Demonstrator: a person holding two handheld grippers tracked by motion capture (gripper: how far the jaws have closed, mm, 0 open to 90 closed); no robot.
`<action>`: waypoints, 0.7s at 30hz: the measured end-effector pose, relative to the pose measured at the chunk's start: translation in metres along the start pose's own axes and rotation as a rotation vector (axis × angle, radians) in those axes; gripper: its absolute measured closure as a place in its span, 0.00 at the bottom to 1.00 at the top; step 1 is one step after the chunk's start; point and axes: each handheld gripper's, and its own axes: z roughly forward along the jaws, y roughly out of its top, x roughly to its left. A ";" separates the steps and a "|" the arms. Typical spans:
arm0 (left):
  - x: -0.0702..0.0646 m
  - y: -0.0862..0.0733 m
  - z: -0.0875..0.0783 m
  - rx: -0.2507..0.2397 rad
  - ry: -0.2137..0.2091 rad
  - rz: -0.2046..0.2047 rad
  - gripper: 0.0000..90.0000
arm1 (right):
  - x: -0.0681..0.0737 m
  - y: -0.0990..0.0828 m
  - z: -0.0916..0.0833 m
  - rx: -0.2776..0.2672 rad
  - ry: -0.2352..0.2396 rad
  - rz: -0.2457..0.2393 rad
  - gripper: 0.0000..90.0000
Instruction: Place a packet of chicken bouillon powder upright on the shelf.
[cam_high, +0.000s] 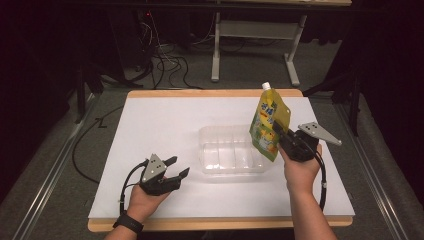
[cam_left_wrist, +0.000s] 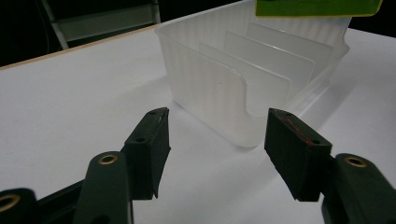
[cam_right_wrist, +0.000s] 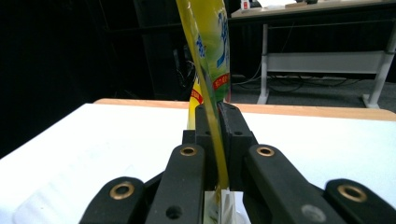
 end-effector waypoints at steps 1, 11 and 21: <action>0.000 0.000 0.000 -0.004 0.001 -0.001 0.45 | 0.000 0.000 0.000 0.000 0.000 0.000 0.99; -0.002 0.000 -0.003 -0.002 0.003 0.014 0.45 | 0.001 -0.011 0.014 0.023 -0.014 -0.026 0.99; -0.003 0.000 -0.001 0.003 -0.004 0.019 0.45 | 0.000 -0.025 0.016 -0.004 -0.016 -0.050 0.99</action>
